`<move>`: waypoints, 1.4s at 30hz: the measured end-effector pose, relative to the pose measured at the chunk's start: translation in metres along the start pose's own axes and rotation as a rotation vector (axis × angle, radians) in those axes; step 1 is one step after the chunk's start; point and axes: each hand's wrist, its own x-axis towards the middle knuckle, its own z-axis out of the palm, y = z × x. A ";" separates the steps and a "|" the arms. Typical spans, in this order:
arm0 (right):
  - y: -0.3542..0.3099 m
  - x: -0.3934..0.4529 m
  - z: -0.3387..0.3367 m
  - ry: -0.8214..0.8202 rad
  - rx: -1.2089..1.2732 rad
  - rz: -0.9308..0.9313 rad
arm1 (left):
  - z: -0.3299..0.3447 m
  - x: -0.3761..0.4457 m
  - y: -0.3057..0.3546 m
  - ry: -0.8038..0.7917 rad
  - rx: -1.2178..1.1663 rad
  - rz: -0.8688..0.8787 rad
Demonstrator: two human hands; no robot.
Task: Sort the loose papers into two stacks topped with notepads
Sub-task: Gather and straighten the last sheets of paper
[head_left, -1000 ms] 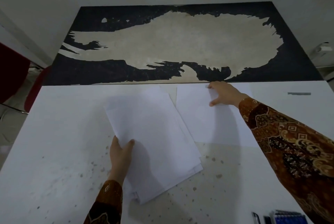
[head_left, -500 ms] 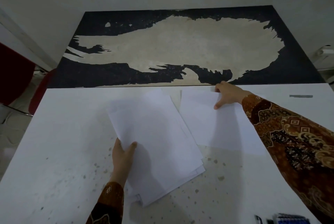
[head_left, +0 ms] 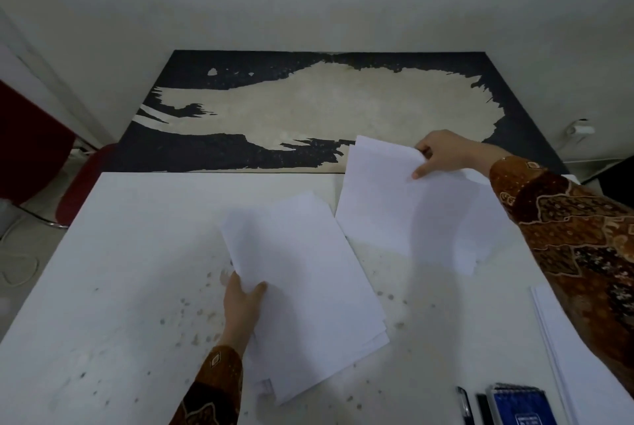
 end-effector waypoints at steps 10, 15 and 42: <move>-0.057 -0.089 -0.050 -0.055 0.619 -0.142 | 0.005 -0.042 -0.008 -0.069 -0.141 -0.058; -0.032 -0.079 -0.001 -0.181 0.891 0.003 | 0.007 -0.046 -0.014 -0.074 -0.139 -0.123; -0.055 -0.122 0.187 0.153 1.196 0.001 | 0.009 -0.092 0.069 -0.185 -0.201 0.293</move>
